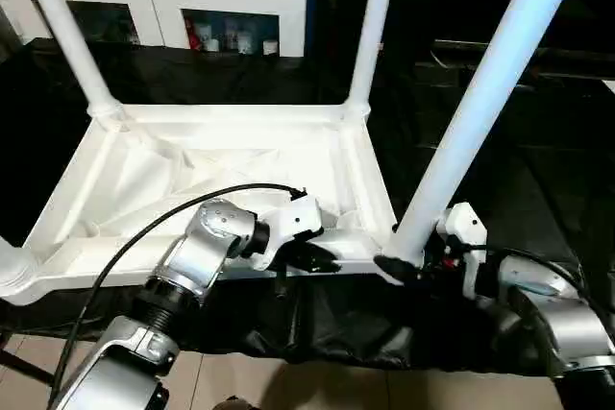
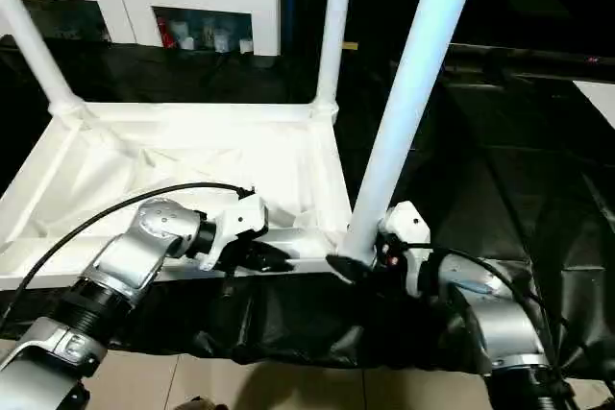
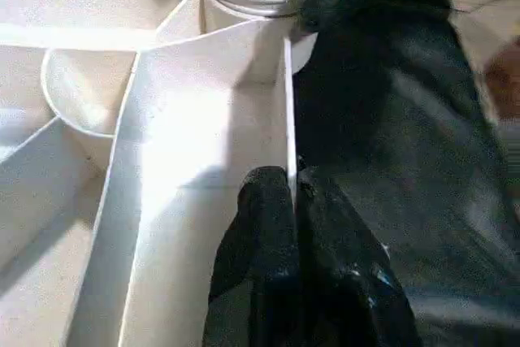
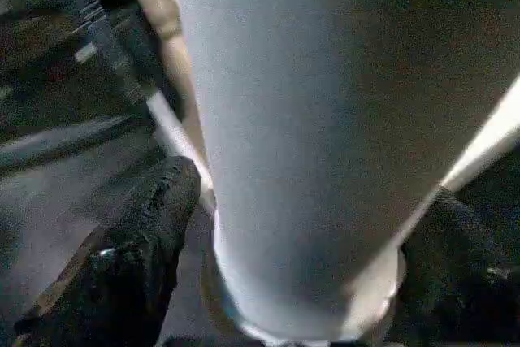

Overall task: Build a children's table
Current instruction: Rotate leg to tighten

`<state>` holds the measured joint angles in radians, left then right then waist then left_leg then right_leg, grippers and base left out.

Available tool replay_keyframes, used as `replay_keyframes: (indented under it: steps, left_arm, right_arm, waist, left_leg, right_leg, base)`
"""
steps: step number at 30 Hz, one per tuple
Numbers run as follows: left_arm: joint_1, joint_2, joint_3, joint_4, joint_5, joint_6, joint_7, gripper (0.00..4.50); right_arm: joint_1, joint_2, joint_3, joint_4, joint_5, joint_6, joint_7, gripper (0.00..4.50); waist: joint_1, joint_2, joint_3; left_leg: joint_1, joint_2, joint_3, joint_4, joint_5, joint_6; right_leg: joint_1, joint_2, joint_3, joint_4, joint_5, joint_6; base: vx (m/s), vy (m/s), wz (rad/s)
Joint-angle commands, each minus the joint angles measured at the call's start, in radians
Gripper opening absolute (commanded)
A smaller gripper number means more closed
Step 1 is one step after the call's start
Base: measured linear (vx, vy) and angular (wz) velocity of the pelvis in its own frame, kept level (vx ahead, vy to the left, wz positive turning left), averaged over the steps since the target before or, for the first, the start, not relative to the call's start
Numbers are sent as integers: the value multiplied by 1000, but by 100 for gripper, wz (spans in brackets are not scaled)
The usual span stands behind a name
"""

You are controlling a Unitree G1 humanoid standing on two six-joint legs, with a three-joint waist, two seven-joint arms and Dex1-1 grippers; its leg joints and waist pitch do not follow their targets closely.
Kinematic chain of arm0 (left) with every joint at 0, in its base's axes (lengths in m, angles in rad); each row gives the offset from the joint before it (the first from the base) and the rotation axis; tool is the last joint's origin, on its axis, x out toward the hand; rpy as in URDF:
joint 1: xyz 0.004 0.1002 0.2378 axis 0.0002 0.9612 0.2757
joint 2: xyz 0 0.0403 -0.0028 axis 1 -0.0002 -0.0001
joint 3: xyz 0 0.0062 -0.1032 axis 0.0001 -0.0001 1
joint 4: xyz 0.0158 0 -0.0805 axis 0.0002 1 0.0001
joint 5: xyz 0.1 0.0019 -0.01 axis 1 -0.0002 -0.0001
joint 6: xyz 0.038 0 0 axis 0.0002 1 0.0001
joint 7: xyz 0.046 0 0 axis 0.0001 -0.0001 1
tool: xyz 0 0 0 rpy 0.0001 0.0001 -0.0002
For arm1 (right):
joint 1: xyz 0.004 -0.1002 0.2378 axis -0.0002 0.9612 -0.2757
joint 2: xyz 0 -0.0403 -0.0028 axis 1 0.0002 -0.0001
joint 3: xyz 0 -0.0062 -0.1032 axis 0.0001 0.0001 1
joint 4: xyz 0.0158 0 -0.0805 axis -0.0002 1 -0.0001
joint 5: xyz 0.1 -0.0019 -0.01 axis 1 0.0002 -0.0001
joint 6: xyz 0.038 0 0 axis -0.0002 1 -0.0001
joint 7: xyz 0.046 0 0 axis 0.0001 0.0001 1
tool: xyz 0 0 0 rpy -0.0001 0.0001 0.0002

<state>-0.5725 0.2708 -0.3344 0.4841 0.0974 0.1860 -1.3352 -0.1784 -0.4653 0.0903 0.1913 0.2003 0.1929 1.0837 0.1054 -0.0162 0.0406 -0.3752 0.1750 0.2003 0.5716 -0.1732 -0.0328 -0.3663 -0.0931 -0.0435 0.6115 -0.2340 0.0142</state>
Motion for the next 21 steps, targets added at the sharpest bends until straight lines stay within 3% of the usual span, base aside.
replay_keyframes:
  steps: [1,8,17,20,21]
  left_arm:
    - [-36,-31,-63,-4,-34,-36,-44,0]
    - [-55,-4,-67,25,-34,-68,-113,0]
    - [-46,-24,-49,36,-47,-74,-88,0]
    - [-37,-67,-29,42,-32,-59,9,0]
    - [-33,-108,-22,43,-20,-43,85,0]
  right_arm:
    - [-8,13,89,-69,28,-3,84,331]
    - [-12,-23,106,-77,38,6,160,282]
    - [6,-9,115,-88,53,17,166,270]
    - [-1,78,76,-24,14,-18,3,270]
    - [-20,151,43,38,-22,-26,-150,269]
  waist:
    - [4,-11,-47]
    - [17,-11,-47]
    - [21,-13,-47]
    - [21,-12,-46]
    - [15,-13,-44]
  left_leg:
    - [19,64,-27,-60,-171,87]
    - [21,67,-25,-61,-175,82]
    - [20,67,-26,-61,-171,78]
    - [21,67,-26,-62,-177,72]
    - [21,64,-28,-66,-203,53]
  right_leg:
    - [27,-64,37,-70,-42,-256]
    - [24,-66,36,-66,-42,-266]
    - [24,-67,36,-67,-50,-261]
    - [22,-68,37,-68,-55,-259]
    - [18,-70,37,-74,-98,-257]
  base:
    - [0,0,0]
    - [0,0,0]
    - [0,0,0]
    - [0,0,0]
    - [0,0,0]
